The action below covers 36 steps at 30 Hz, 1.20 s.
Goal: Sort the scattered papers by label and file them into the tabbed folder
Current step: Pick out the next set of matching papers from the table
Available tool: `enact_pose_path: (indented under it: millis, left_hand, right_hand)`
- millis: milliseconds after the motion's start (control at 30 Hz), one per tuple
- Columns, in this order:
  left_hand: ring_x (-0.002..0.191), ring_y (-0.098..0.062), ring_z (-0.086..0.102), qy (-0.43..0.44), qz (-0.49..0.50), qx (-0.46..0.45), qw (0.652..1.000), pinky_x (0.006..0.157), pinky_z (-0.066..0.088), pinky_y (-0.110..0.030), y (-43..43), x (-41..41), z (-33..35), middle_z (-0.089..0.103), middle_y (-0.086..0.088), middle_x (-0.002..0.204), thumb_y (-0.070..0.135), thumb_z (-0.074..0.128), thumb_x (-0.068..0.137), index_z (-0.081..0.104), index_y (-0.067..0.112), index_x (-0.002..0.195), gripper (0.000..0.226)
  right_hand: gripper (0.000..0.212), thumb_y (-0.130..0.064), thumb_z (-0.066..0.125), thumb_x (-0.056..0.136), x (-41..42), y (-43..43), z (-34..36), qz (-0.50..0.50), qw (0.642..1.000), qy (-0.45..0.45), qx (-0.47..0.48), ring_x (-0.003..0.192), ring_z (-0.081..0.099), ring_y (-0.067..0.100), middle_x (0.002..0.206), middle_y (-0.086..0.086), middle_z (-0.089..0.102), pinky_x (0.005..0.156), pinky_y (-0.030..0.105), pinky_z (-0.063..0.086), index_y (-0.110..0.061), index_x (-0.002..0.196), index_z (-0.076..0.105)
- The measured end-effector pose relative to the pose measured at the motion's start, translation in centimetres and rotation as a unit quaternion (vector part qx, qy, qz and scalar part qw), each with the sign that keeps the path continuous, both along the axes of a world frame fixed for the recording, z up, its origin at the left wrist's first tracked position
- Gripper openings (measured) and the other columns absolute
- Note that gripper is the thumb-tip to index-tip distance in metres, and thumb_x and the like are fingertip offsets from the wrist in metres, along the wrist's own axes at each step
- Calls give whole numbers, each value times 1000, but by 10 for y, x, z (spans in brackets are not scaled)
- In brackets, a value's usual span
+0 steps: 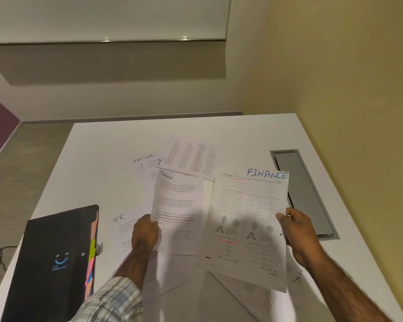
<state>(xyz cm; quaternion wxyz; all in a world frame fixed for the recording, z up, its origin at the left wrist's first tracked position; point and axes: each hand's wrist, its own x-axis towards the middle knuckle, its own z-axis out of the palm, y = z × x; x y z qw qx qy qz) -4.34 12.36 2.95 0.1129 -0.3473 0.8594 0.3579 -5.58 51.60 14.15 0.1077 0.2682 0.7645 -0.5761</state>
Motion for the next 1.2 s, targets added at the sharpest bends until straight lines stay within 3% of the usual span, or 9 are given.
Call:
enact_pose_path:
  millis: [200,333,467,633,767,833,967,1100,1200]
  left_hand:
    - [100,-27,69,135,22,127,982,84,52,-34,-11,15,72,73,-1,104,14,57,102,70,12,113,17]
    - [101,-18,74,158,33,244,956,93,56,-36,-13,32,123,78,4,108,15,60,102,72,19,114,18]
    - [104,-22,75,156,17,345,926,96,55,-41,10,44,153,78,-3,111,9,60,100,72,12,117,21]
    - [101,-19,76,143,-24,298,943,97,57,-44,45,54,158,79,1,109,14,65,98,74,16,114,18]
    - [92,-14,77,139,-58,222,963,80,60,-31,61,59,167,80,6,100,27,74,92,76,21,106,16]
    - [95,-19,77,139,-54,273,950,80,59,-31,63,58,172,80,2,102,32,72,93,76,17,109,22]
    - [113,-30,71,111,-2,479,871,95,57,-40,62,45,177,75,-11,120,26,61,100,70,11,125,30]
    - [113,-31,71,123,-3,459,880,101,54,-46,73,36,164,73,-14,122,14,60,100,67,6,128,30]
    - [107,-30,73,188,11,436,880,93,59,-42,86,37,157,76,-12,116,9,62,99,69,7,124,26]
  right_hand:
    - [23,-14,57,97,-4,1,-2,-3,999,7,33,61,57,26,80,12,73,52,32,44,-7,75,57]
    - [19,-15,56,98,-7,-7,2,8,999,13,41,78,71,30,90,6,76,65,39,56,-7,83,64]
    - [18,-14,54,100,-11,-23,10,28,999,22,2,81,71,28,98,5,76,63,37,55,-7,89,67]
    - [19,-5,54,101,-13,-40,33,40,992,28,-115,58,69,13,83,10,74,51,22,49,-1,85,64]
    - [15,-6,56,101,-15,-45,43,54,984,26,-167,89,76,33,98,13,79,81,47,62,0,98,69]
    - [15,-8,56,101,-14,-47,45,60,982,27,-176,92,75,33,100,13,78,84,47,60,-3,99,71]
    - [21,-20,55,103,-13,-50,46,98,976,26,-192,99,72,35,109,18,76,87,48,52,-6,99,71]
    - [39,-42,41,107,-8,-56,52,124,961,15,-246,108,73,24,115,4,77,98,42,53,-20,120,70]
    - [27,-19,55,103,-4,-59,52,195,957,27,-214,108,73,23,119,3,75,97,42,56,-15,128,66]
